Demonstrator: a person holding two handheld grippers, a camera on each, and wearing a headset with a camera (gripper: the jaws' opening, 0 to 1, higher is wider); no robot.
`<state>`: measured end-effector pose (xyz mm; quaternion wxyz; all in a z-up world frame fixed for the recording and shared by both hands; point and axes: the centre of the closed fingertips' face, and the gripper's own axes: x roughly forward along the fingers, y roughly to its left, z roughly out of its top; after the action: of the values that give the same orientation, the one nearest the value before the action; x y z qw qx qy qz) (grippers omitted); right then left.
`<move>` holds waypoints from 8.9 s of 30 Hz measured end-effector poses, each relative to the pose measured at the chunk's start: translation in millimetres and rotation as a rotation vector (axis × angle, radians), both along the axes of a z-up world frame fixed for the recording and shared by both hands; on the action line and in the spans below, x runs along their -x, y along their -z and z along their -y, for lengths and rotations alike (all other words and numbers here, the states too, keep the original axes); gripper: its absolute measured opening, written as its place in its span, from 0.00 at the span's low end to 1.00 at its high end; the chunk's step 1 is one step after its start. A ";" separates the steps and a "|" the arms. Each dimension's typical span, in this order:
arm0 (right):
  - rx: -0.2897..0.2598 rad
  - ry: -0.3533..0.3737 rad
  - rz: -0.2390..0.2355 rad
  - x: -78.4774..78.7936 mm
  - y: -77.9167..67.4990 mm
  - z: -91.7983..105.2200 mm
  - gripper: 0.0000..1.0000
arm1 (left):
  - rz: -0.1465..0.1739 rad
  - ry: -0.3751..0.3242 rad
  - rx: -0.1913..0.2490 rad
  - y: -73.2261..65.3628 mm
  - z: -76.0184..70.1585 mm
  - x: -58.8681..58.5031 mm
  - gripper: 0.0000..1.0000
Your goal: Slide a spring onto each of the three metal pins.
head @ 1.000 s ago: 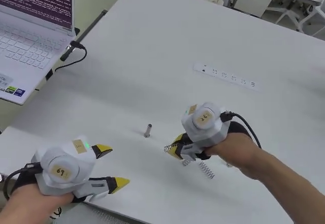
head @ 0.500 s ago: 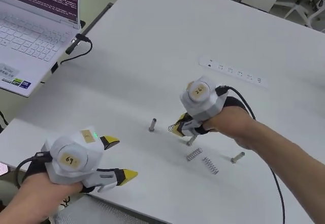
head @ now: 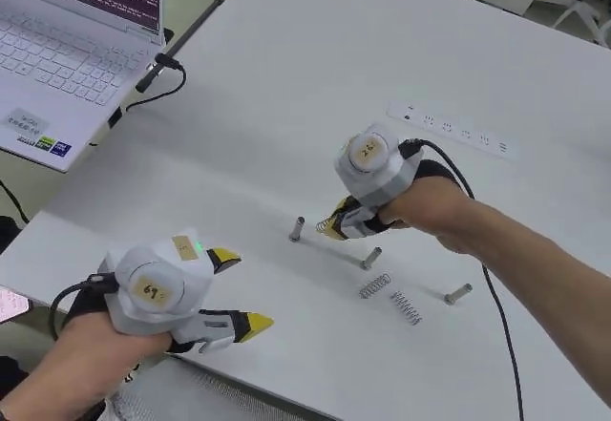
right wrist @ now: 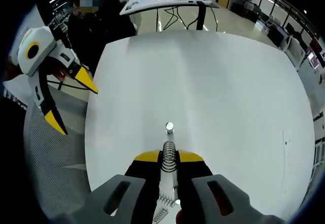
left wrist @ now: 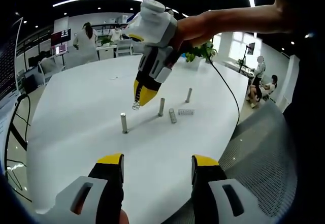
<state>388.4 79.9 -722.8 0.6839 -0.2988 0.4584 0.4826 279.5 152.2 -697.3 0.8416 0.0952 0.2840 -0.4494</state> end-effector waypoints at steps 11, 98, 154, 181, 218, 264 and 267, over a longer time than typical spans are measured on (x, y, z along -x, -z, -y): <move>-0.003 -0.029 -0.013 -4.2 2.2 -10.9 0.09 | -0.011 -0.005 -0.001 2.5 -2.4 -0.8 0.49; -0.010 -0.058 -0.014 -11.3 9.6 -35.1 0.09 | -0.033 -0.017 0.012 3.9 -5.1 -4.0 0.48; 0.043 -0.126 0.000 -7.1 29.3 -36.7 0.24 | -0.018 -0.022 0.013 -3.4 -6.6 -10.6 0.51; -0.051 0.014 0.101 18.8 -4.6 2.8 0.38 | -0.004 -0.081 0.038 -21.1 -4.7 -13.3 0.58; -0.158 0.372 0.284 72.4 -35.9 123.9 0.47 | 0.010 -0.046 0.014 -31.8 12.7 -16.9 0.58; -0.374 0.640 0.255 132.4 -28.4 171.8 0.59 | 0.007 0.013 -0.019 -32.3 46.6 -20.2 0.58; -0.379 0.645 0.252 134.7 -27.2 173.4 0.61 | 0.007 0.026 -0.024 -32.3 49.8 -18.8 0.58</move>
<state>253.7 -93.5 -695.6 0.8943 -0.0647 0.3439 0.2788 298.2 102.4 -664.9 0.8355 0.1104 0.2851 -0.4566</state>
